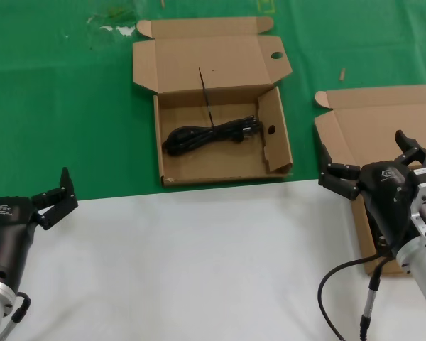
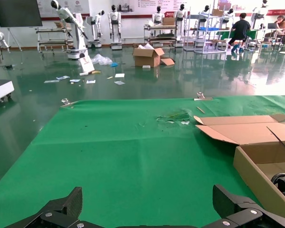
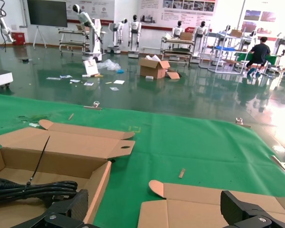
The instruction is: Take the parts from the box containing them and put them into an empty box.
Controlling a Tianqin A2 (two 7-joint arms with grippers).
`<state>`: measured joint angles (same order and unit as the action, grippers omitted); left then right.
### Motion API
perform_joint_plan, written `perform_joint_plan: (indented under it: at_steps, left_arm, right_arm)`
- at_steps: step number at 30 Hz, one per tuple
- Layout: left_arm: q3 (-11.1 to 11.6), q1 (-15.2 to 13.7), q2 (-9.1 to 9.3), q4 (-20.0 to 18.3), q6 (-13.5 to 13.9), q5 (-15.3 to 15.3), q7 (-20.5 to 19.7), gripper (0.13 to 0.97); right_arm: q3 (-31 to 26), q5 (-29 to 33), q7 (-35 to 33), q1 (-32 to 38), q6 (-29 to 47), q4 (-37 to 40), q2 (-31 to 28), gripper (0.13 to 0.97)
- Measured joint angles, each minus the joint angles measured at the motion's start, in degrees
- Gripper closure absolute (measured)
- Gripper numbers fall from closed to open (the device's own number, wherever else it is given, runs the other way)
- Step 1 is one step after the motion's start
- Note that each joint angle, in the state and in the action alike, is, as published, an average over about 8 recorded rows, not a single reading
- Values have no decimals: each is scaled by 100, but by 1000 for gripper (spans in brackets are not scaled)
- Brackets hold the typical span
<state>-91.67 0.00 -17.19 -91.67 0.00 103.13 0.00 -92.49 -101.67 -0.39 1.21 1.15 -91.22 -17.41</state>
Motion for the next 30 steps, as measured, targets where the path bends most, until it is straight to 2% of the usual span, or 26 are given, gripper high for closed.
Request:
perform_joint_plan:
  at_steps: [30]
  left_arm:
    - [0,0,0,0,0,0,0,132]
  right_arm:
    - [0,0,0,0,0,0,0,129]
